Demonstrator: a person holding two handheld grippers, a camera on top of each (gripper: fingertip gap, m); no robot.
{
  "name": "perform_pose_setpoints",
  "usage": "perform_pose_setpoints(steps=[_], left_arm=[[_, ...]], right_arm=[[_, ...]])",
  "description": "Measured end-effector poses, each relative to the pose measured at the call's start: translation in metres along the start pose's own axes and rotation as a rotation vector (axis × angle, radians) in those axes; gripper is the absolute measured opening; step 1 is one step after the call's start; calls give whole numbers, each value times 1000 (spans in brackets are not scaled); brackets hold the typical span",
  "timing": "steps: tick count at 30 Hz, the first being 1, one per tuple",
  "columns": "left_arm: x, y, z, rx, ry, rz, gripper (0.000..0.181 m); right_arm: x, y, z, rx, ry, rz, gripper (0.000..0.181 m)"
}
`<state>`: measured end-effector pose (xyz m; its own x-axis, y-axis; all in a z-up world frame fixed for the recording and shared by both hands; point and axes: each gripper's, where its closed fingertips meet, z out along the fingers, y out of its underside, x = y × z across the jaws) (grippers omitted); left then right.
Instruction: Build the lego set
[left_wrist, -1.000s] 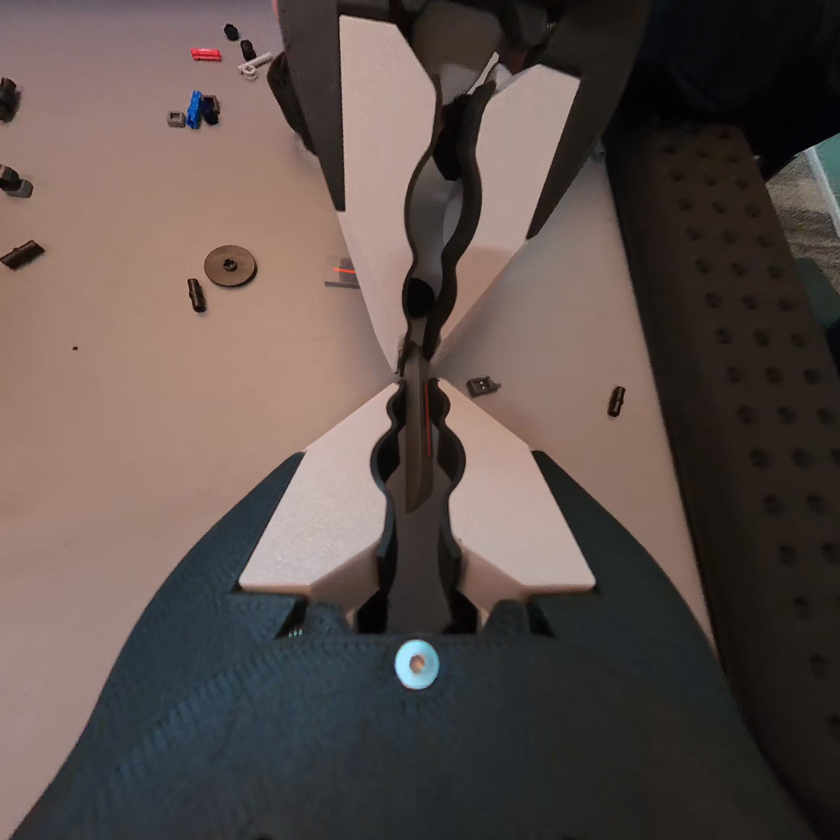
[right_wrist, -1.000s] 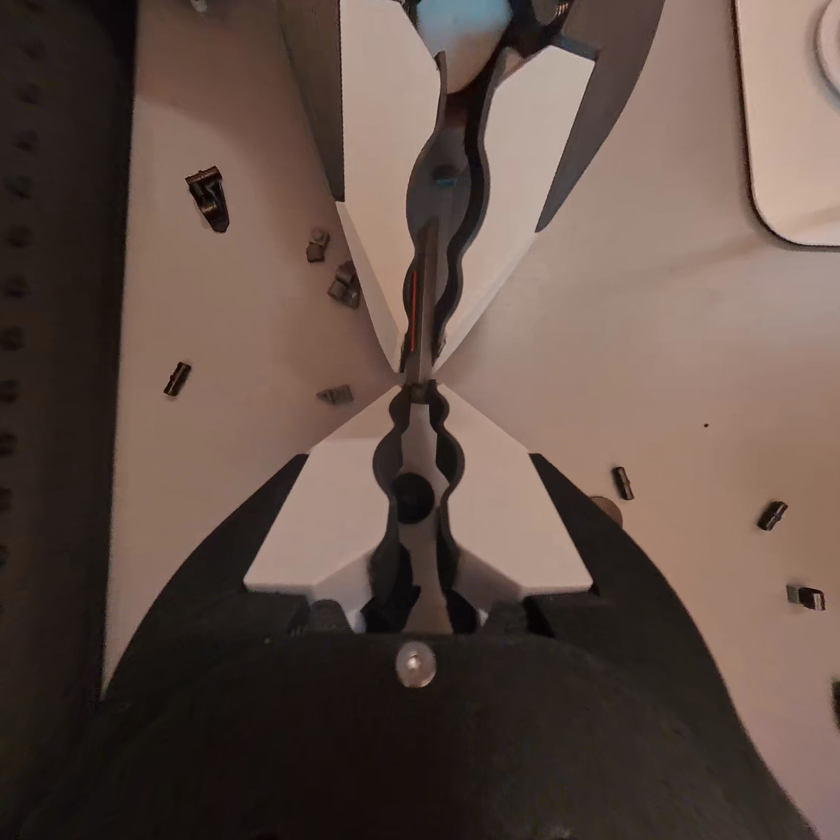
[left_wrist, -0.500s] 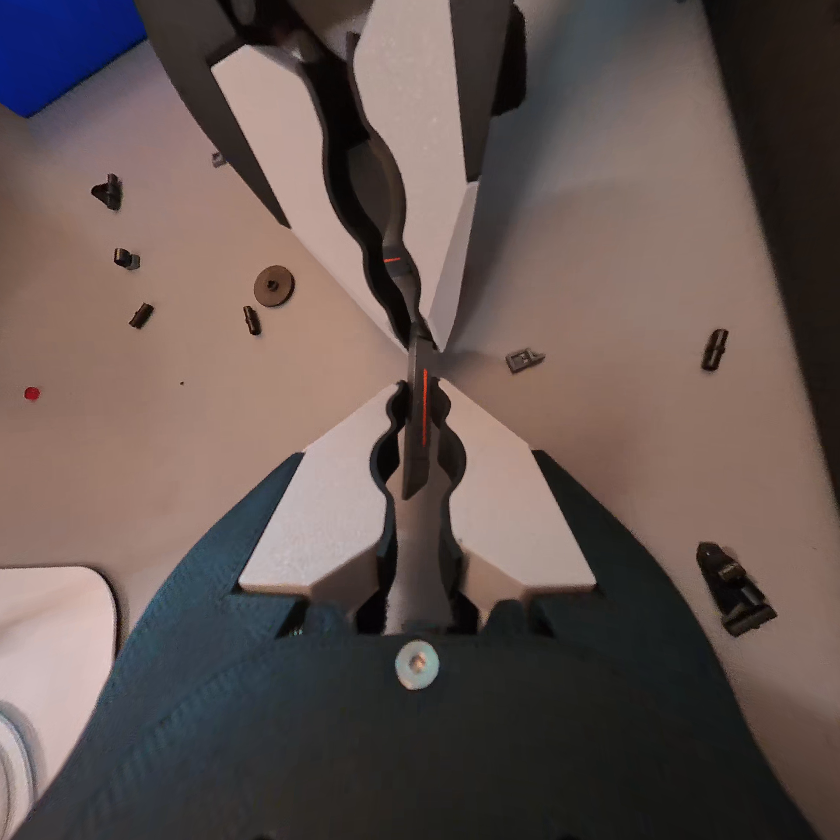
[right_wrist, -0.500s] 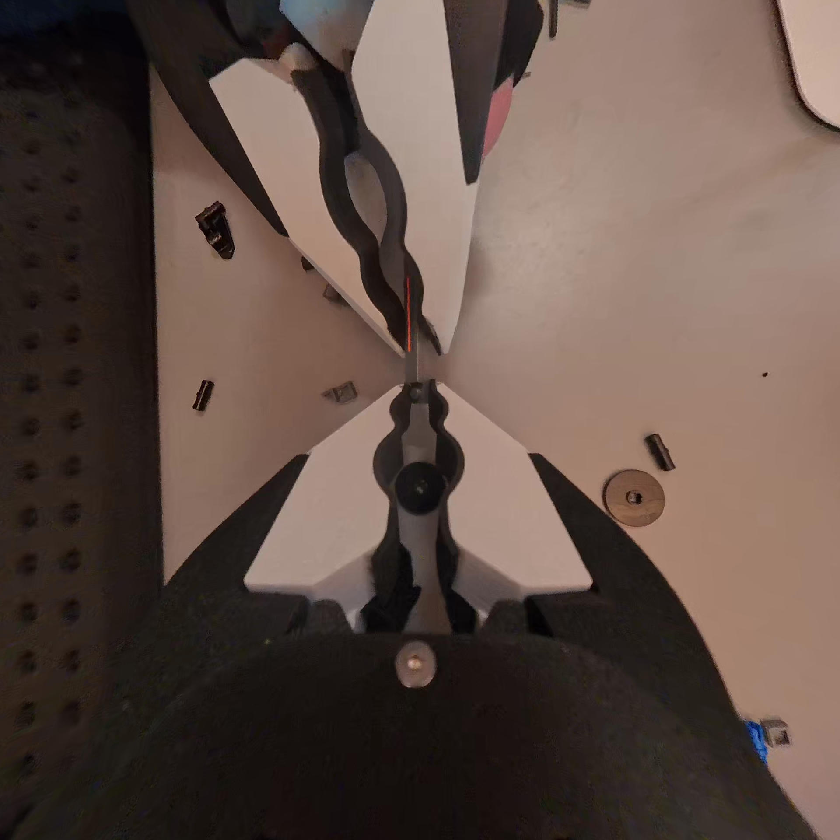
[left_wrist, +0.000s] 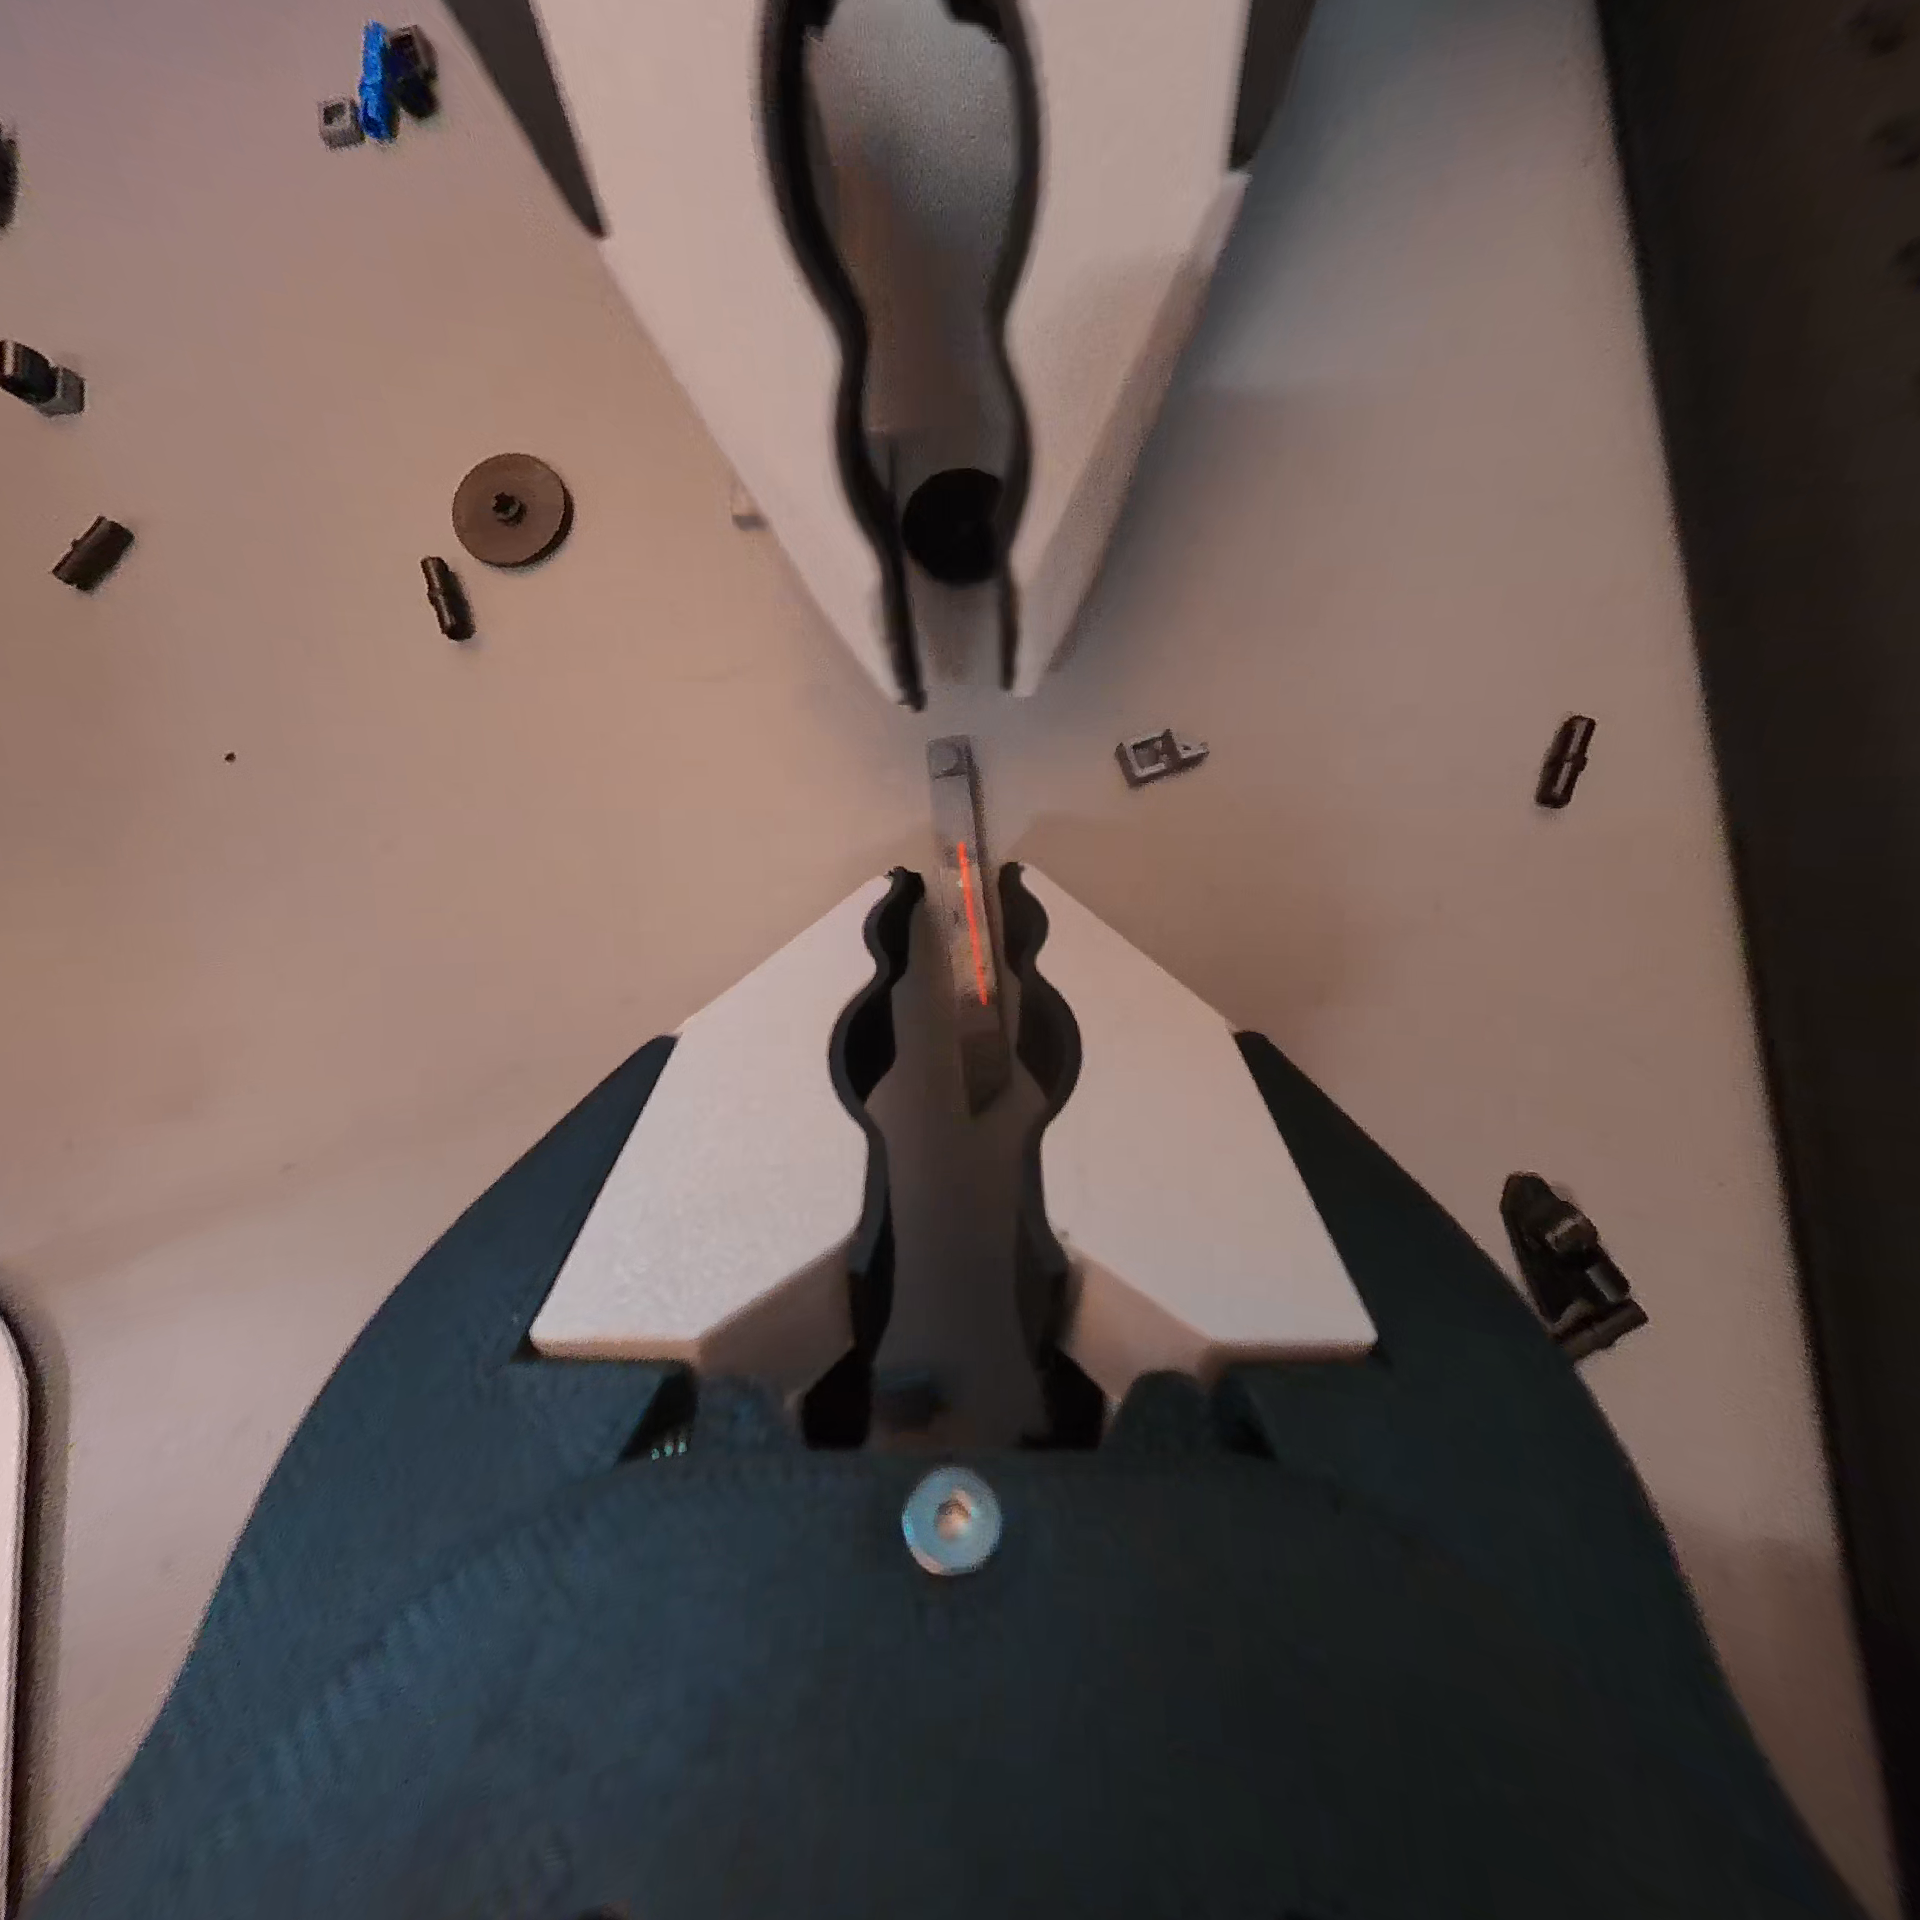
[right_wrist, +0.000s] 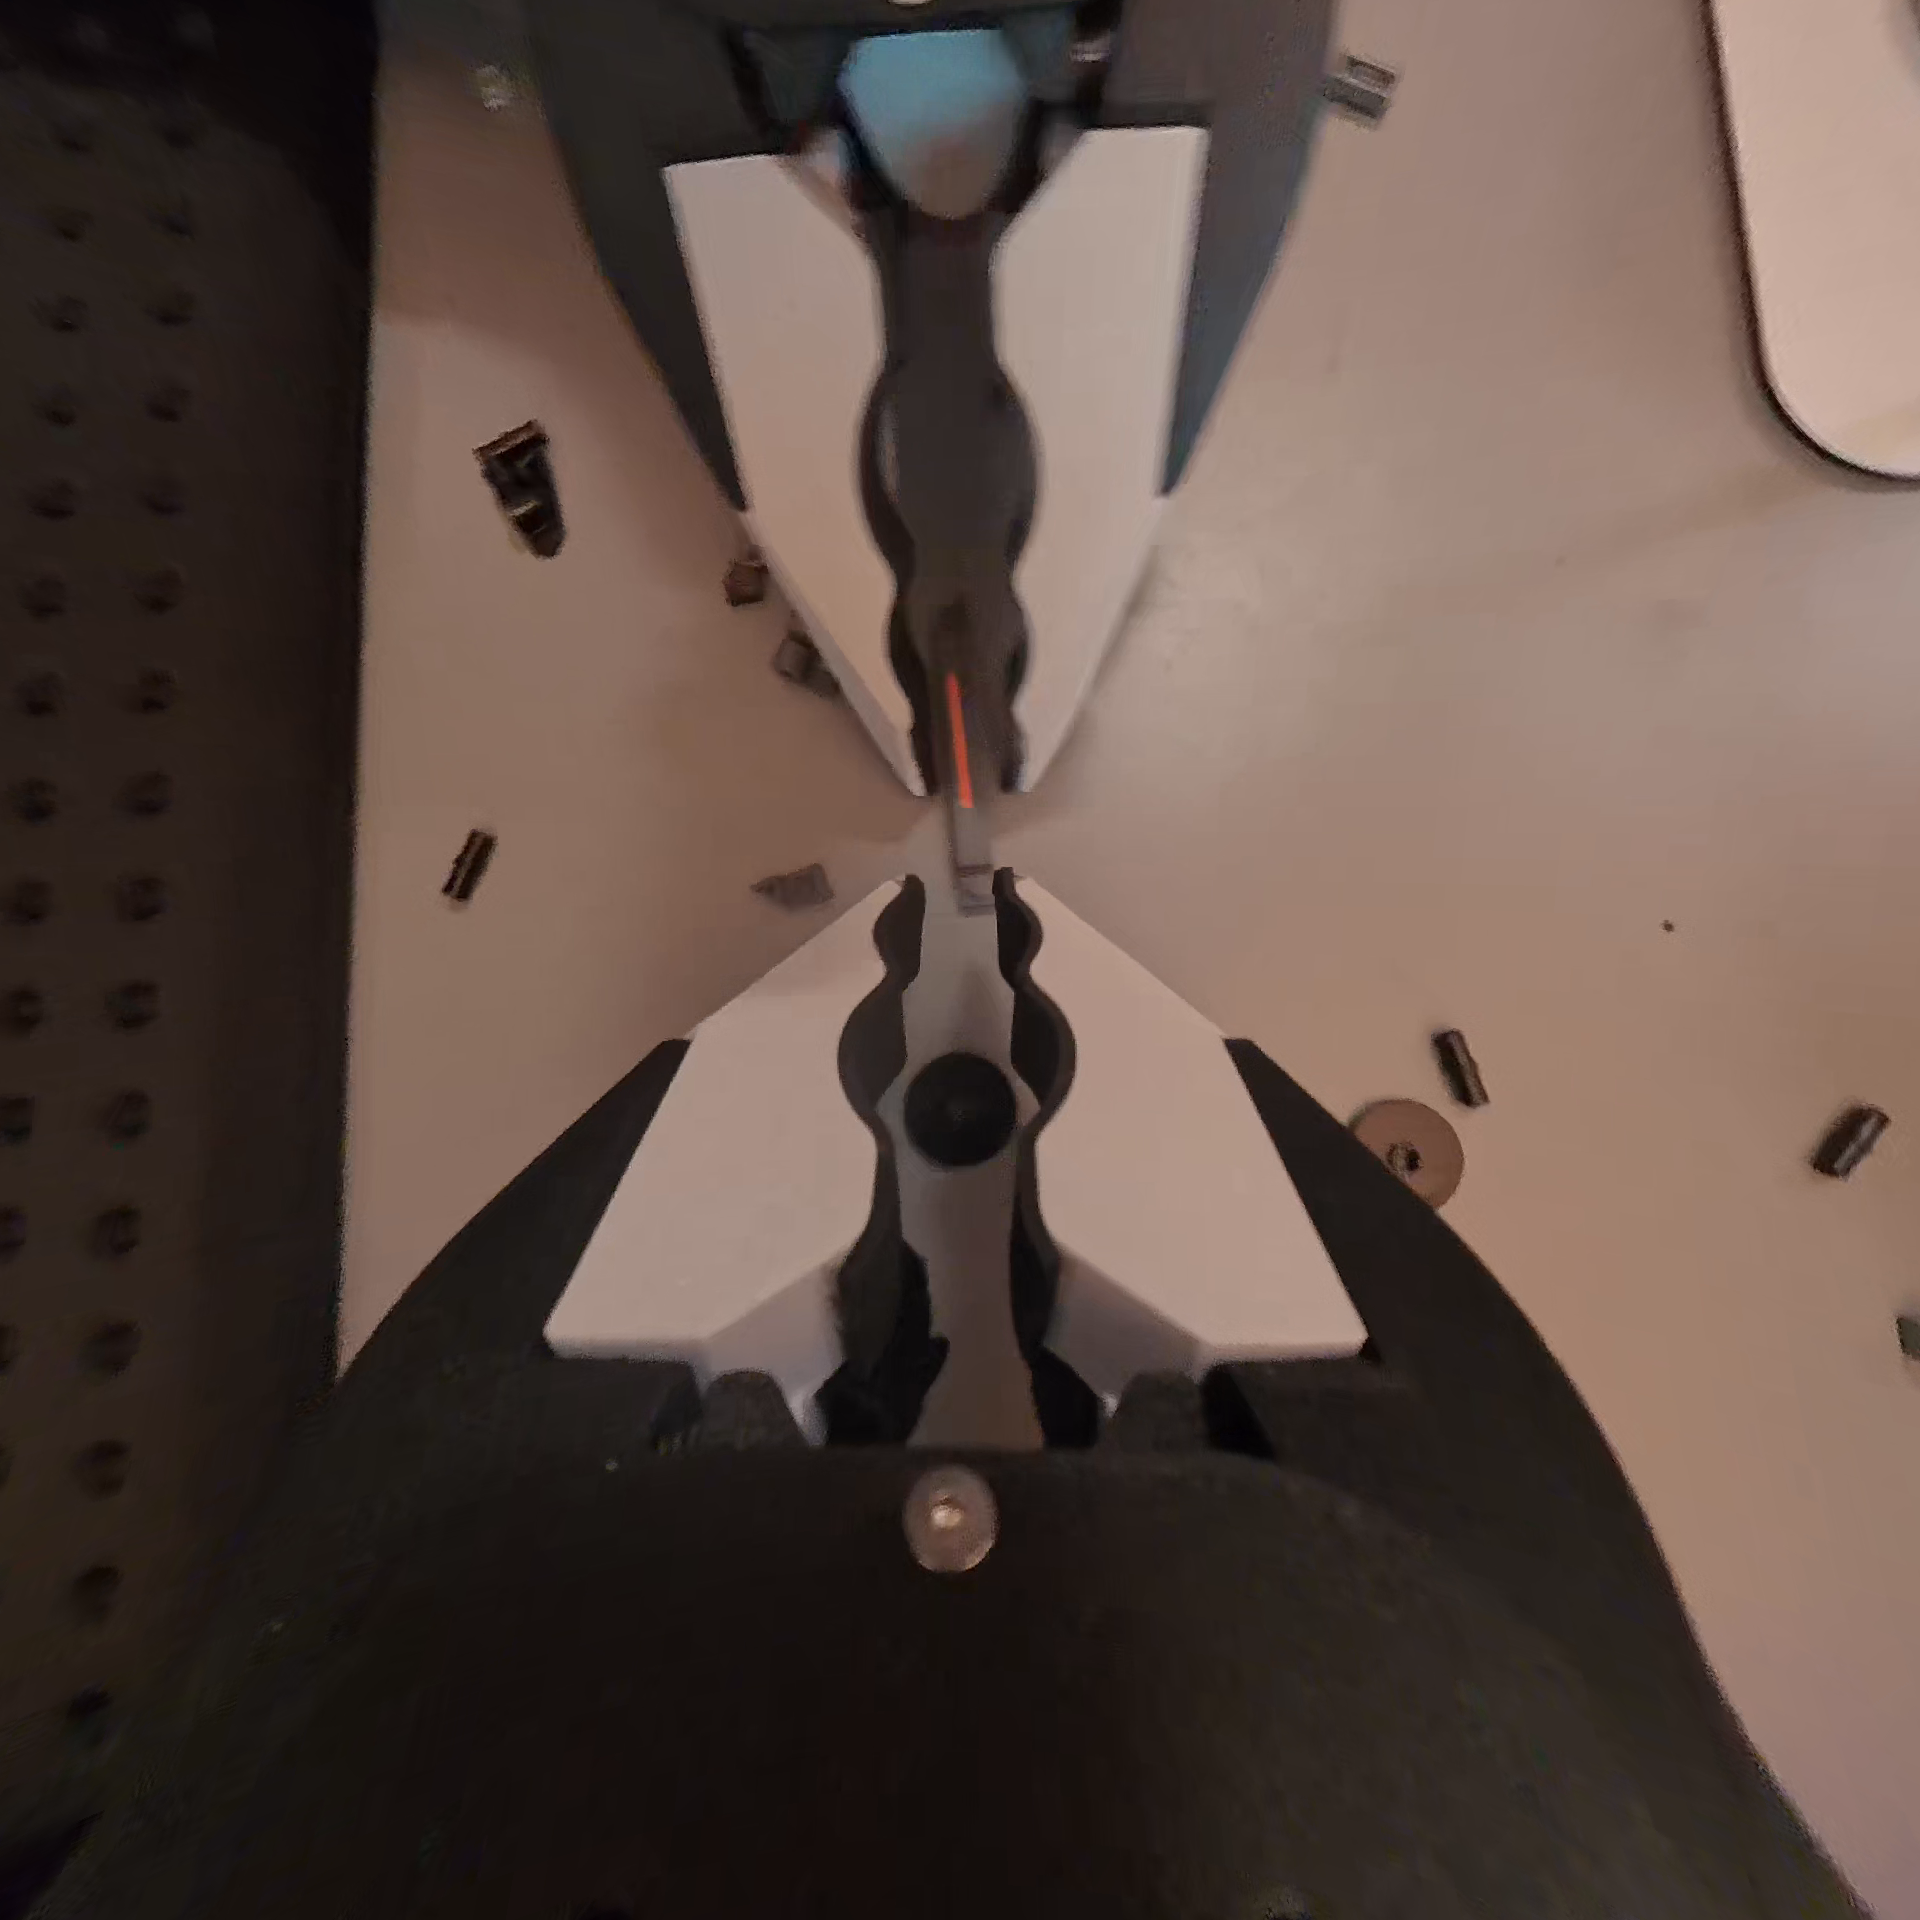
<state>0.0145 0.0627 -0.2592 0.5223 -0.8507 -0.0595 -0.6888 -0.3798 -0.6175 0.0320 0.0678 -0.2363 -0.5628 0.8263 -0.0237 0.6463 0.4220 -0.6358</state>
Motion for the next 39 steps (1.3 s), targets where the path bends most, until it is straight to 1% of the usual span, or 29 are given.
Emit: perform_pose_setpoints(steps=[4,7,13,17,23,28,31,35,39], left_arm=[[0,2,-1,-3,3,-4,19],[1,2,-2,-6,6,1,19],[1,3,-2,-9,7,-2,19],[2,3,-2,-13,3,4,19],[-1,-5,-7,14,-28,21,20],[-2,-11,-12,48,-51,40,21],[-3,-19,-15,81,-76,63,21],[-11,-33,-22,136,-168,122,26],[-21,-48,-33,193,-280,167,24]], right_arm=[[-23,1,7,-47,-65,-102,13],[-32,5,12,-82,-92,-134,15],[-36,10,19,-120,-105,-148,18],[-35,12,21,-127,-100,-150,9],[-32,11,20,-108,-112,-113,8],[-18,2,11,-10,-101,-9,9],[-6,-13,-1,113,-100,92,9],[7,-30,-21,284,-133,221,9],[14,-40,-36,410,-183,314,9]])
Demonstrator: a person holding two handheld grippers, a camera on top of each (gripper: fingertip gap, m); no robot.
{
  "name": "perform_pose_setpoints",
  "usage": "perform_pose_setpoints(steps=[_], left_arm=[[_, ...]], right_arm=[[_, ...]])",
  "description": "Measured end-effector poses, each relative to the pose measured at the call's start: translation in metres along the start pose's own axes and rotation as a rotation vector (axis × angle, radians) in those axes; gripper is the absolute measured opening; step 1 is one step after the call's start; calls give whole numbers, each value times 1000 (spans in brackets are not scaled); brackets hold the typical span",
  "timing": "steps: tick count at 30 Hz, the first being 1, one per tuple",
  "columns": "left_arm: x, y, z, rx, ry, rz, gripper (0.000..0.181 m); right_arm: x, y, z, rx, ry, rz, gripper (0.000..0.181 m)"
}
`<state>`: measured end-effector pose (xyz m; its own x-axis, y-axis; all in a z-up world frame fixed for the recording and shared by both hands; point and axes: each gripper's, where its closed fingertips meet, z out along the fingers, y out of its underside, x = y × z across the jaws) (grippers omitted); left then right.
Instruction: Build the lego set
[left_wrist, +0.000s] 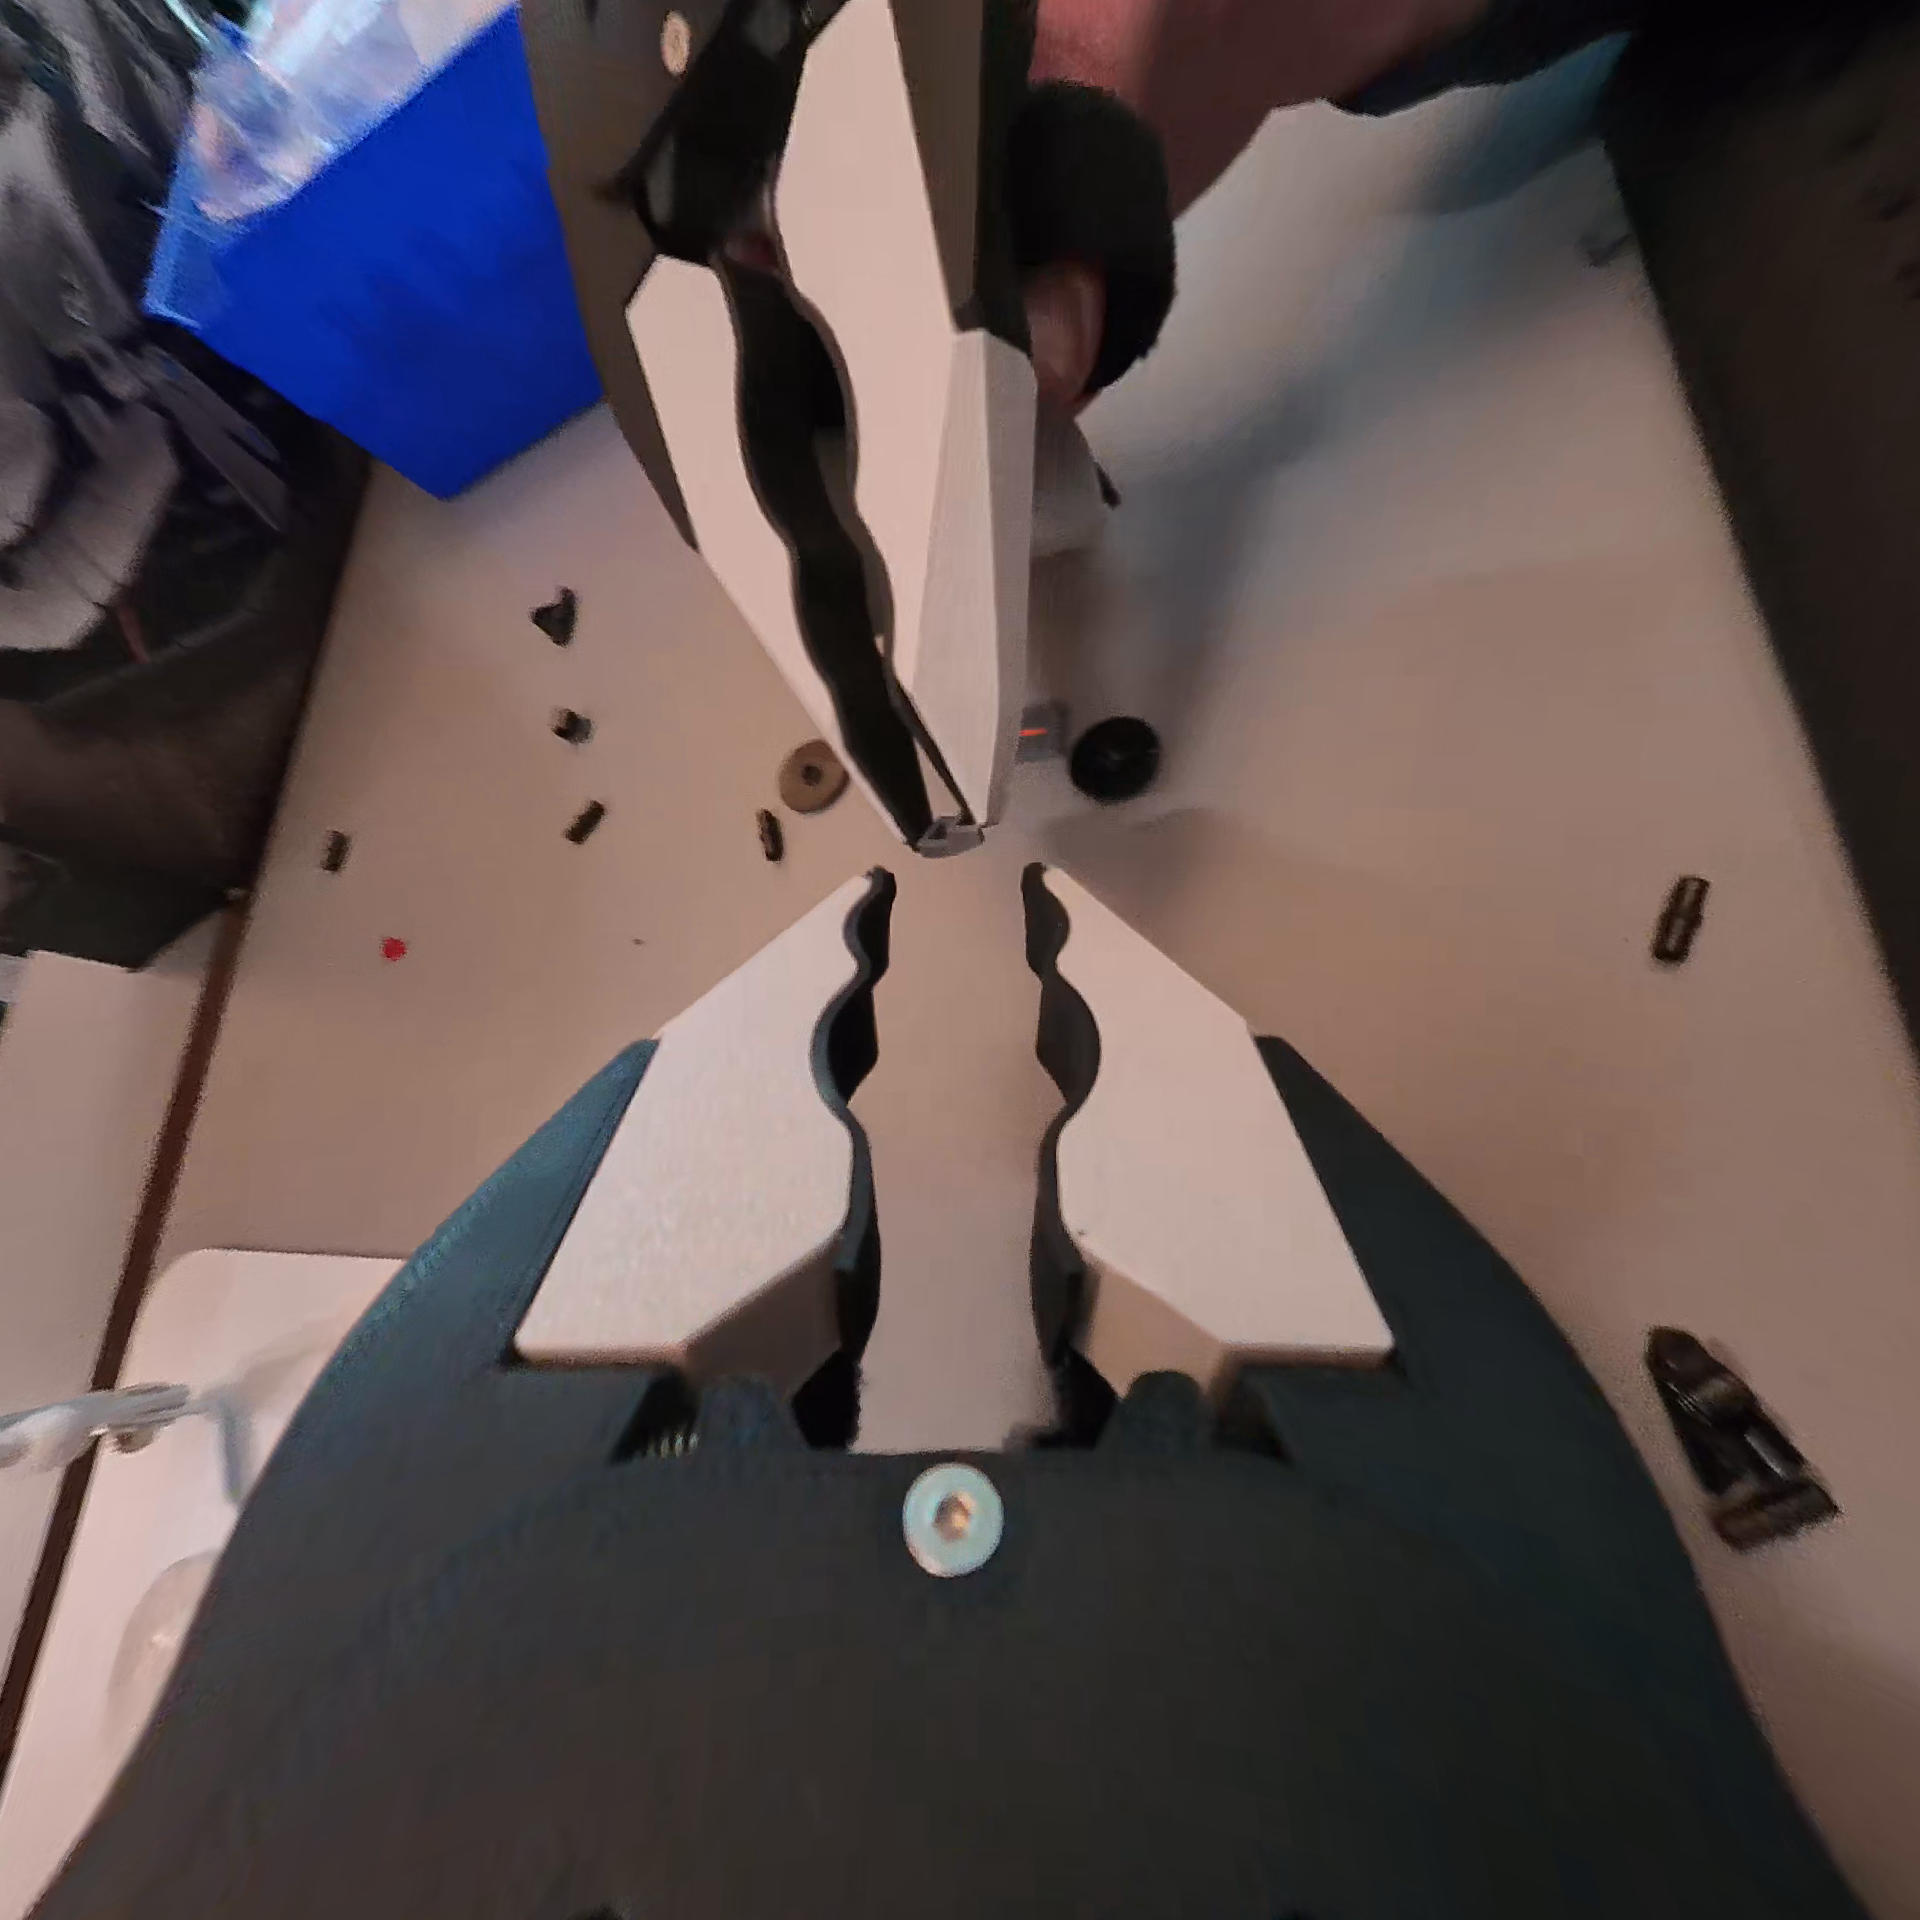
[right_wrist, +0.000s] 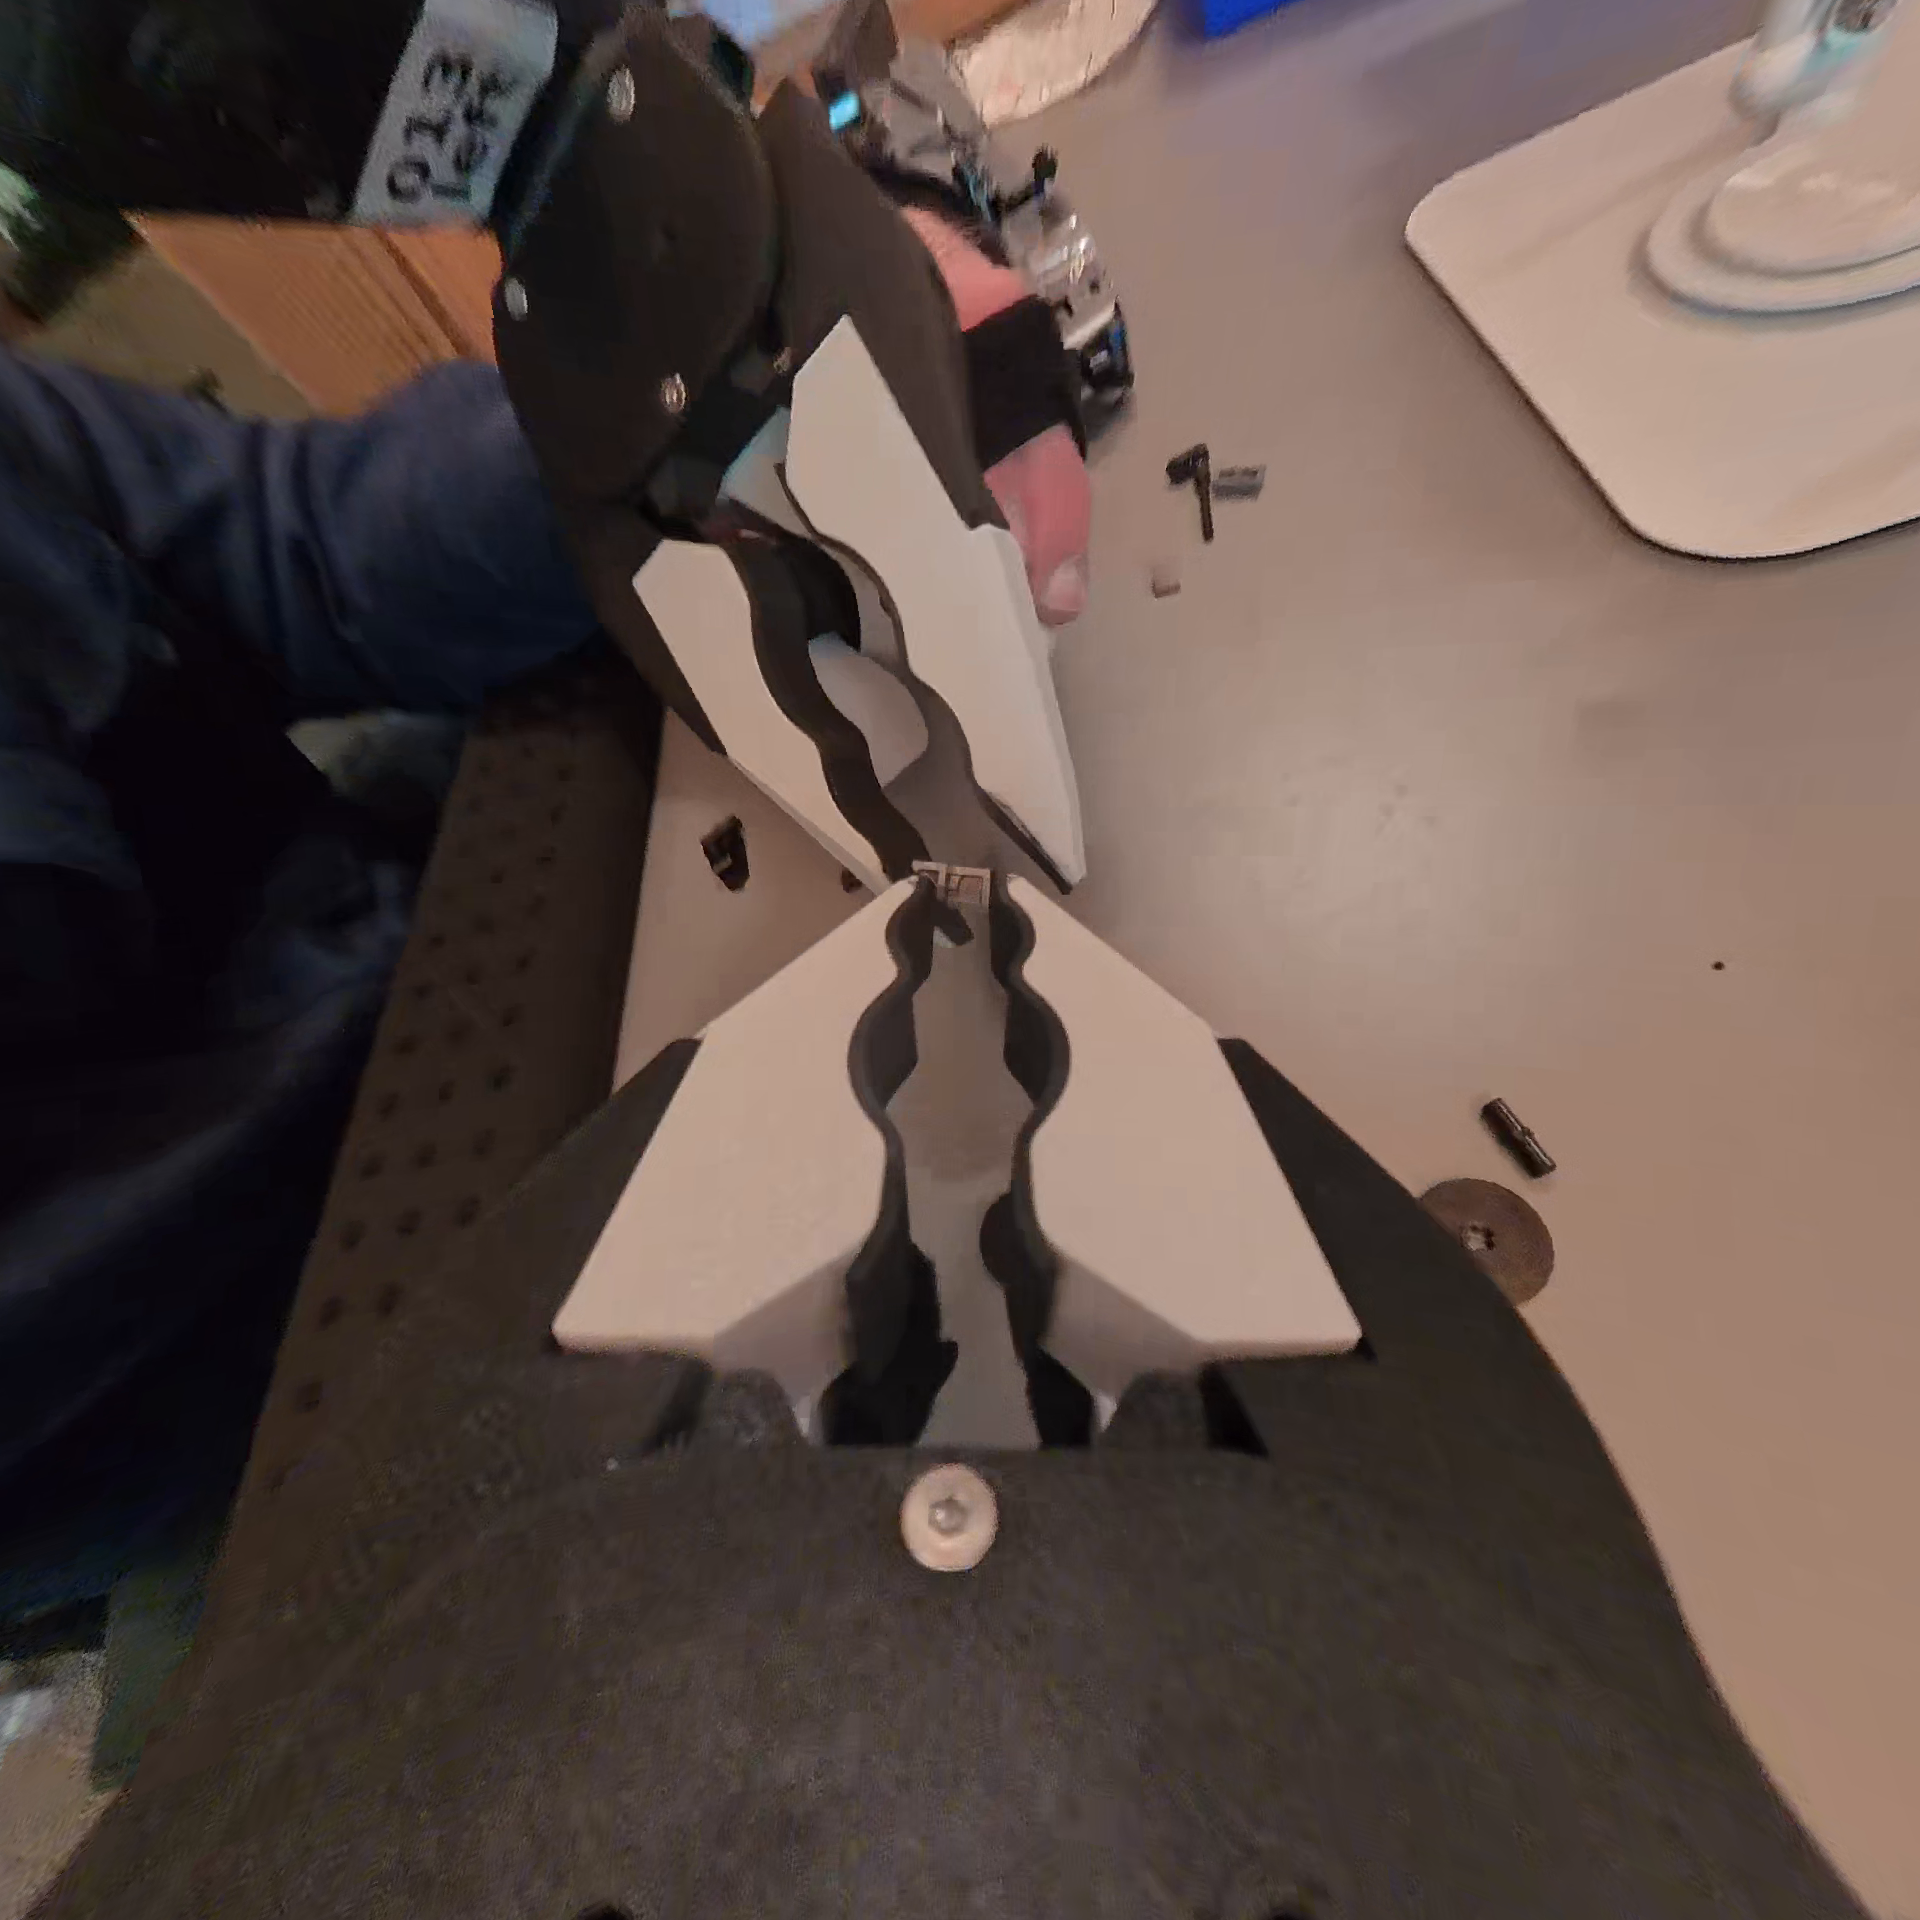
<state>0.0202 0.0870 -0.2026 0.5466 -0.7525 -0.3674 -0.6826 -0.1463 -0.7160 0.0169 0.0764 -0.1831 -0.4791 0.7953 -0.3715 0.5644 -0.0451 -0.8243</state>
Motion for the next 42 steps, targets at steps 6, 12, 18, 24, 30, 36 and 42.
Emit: perform_pose_setpoints(steps=[6,12,18,24,30,36,42], left_arm=[[-11,-16,-4,51,-108,48,15],[-17,-18,-6,46,-168,84,9],[-22,-18,-6,31,-221,106,8],[-29,-24,-10,61,-271,102,9],[-31,-25,-11,58,-295,119,9],[-31,-24,-10,35,-308,137,7],[-32,-19,-7,-6,-317,152,7]], right_arm=[[-2,-12,-7,94,-62,74,8],[-2,-16,-9,130,-86,112,9],[2,-19,-11,151,-66,125,9],[9,-24,-15,197,-46,169,9],[11,-25,-15,219,-57,206,8],[13,-25,-15,215,-45,212,8],[24,-20,-16,141,116,131,17]])
